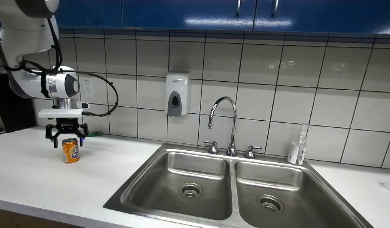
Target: Put the orange can in the sink on the left.
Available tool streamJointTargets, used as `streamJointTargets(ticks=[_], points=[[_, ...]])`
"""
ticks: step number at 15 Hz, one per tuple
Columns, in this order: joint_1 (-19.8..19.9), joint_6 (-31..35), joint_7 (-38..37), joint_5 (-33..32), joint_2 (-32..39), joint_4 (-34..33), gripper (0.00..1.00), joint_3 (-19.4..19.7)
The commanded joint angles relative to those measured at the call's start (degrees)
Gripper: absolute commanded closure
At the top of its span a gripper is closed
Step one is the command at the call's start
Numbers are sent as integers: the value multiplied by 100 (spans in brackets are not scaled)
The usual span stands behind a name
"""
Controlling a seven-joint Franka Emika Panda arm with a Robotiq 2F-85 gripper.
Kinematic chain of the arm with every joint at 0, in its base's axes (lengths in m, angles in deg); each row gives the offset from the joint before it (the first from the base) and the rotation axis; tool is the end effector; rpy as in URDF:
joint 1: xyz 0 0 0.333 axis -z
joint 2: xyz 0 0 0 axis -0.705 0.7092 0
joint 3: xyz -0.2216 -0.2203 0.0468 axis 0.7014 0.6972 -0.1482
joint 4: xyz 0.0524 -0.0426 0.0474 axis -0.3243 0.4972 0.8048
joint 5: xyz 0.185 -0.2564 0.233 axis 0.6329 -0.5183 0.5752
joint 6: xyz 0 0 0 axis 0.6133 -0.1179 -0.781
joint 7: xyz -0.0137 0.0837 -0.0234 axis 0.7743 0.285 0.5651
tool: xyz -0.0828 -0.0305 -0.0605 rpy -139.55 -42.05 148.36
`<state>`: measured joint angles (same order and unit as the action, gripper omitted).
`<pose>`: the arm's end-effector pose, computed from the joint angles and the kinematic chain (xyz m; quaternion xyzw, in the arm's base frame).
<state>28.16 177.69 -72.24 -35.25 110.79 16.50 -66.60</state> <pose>0.5581 0.2946 0.2418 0.9564 0.2884 -0.0453 0.0083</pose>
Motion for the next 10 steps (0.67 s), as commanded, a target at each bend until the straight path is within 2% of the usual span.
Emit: streamJointTargets(ticks=[1,2,4,8,10], points=[[-78,-327,43,-46,205,-348,3,68],[-68,-356,60,-27,243,-382,27,63],[-61,-399,66,-9,296,-436,31,63],[-62,-484,65,-12,355,-533,62,71],[-65,-498,59,-20,364,-554,62,77]])
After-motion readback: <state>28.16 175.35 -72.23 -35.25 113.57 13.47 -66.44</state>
